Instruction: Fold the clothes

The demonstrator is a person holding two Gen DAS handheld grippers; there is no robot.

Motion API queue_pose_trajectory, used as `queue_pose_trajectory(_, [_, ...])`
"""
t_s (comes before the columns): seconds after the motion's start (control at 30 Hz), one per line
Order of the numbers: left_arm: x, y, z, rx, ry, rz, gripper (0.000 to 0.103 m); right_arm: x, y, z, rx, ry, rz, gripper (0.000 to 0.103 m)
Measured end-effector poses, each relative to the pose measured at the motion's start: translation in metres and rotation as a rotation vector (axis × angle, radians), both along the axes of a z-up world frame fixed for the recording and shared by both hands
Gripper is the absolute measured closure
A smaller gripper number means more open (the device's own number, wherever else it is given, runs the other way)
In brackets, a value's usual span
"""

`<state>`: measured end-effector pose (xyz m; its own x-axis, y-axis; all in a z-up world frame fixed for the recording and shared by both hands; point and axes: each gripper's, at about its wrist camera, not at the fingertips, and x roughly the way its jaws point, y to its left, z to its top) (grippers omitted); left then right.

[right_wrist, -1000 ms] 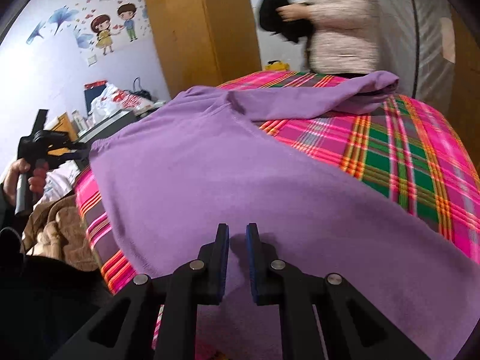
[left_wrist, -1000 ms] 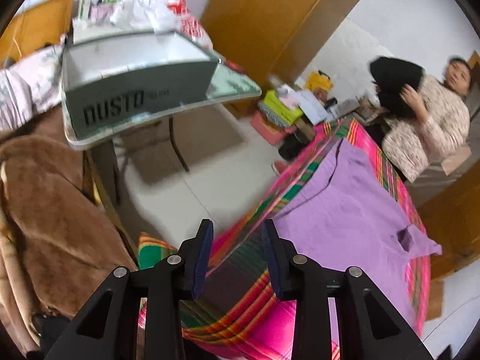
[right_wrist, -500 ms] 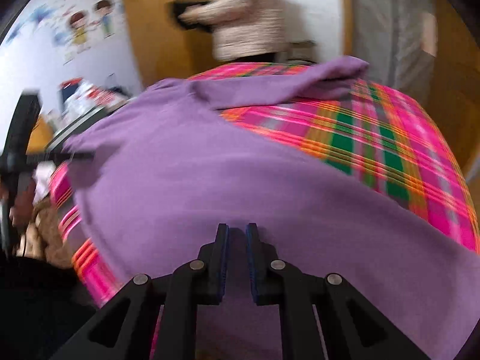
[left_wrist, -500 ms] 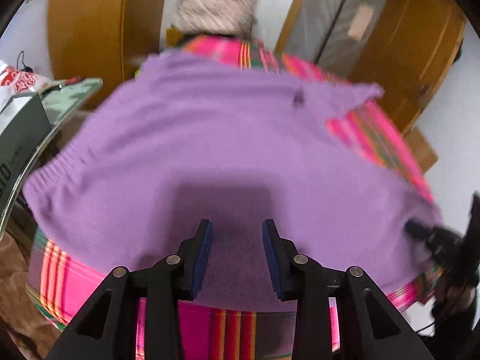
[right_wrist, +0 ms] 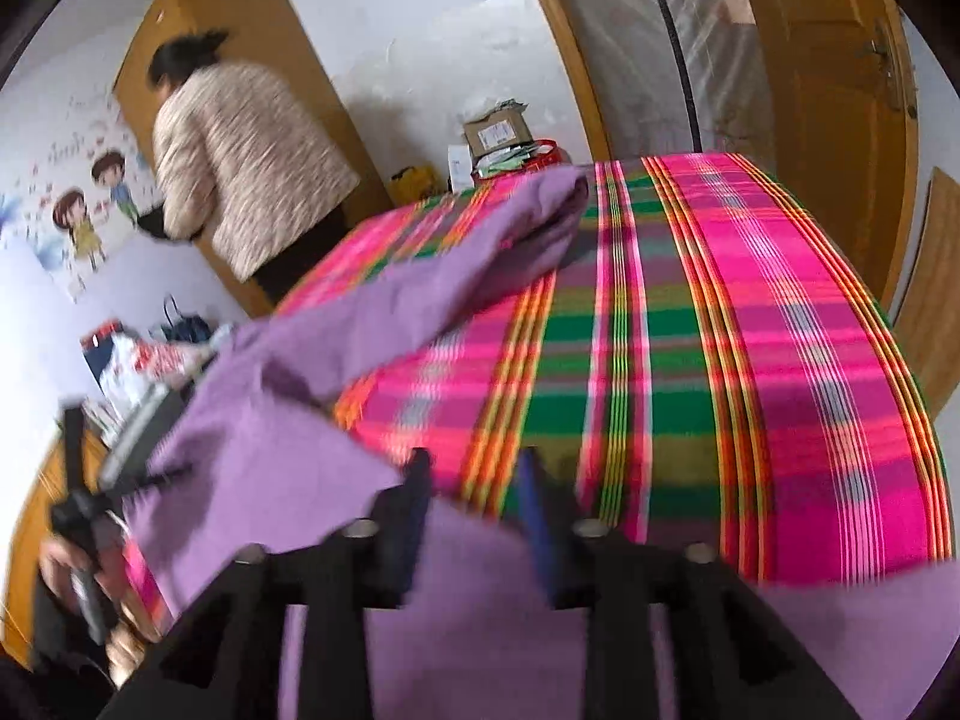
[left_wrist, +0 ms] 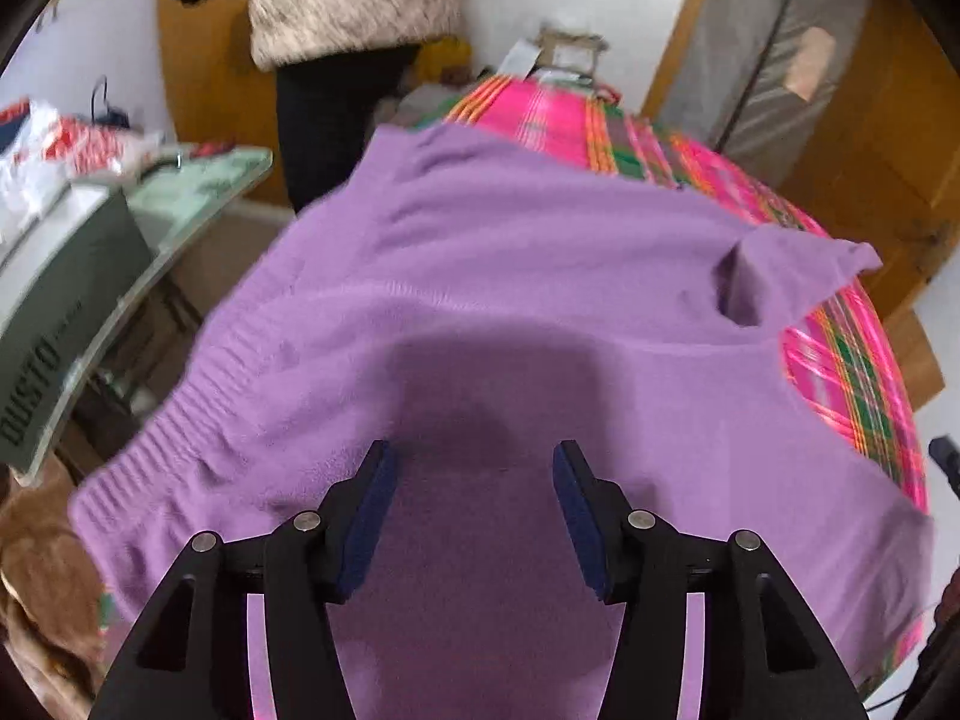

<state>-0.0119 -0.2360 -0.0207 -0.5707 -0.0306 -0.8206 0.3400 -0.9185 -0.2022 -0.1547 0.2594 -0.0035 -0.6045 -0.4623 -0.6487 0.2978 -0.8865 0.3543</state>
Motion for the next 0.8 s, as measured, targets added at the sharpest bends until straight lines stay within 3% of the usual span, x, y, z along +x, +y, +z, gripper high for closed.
queue_pose_trajectory(0.27, [0.004, 0.003, 0.004, 0.036, 0.048, -0.020, 0.047, -0.113, 0.004, 0.024, -0.159, -0.084, -0.064, 0.056])
queue_pose_trajectory(0.4, [0.007, 0.008, 0.013, 0.042, 0.088, -0.039, 0.047, -0.156, -0.023, 0.046, -0.038, 0.015, -0.064, 0.053])
queue_pose_trajectory(0.5, [0.004, 0.011, 0.016, 0.051, 0.101, -0.048, 0.047, -0.183, -0.057, 0.048, 0.085, 0.026, -0.021, 0.053])
queue_pose_trajectory(0.67, [-0.007, 0.016, 0.016, 0.065, 0.099, -0.063, 0.047, -0.210, -0.120, 0.021, 0.263, -0.039, 0.134, 0.053])
queue_pose_trajectory(0.73, [-0.012, 0.017, 0.013, 0.070, 0.092, -0.066, 0.047, -0.227, -0.137, 0.006, 0.298, -0.091, 0.144, 0.053])
queue_pose_trajectory(0.8, [-0.015, 0.018, 0.010, 0.073, 0.084, -0.064, 0.047, -0.239, -0.148, -0.003, 0.266, -0.139, 0.129, 0.053])
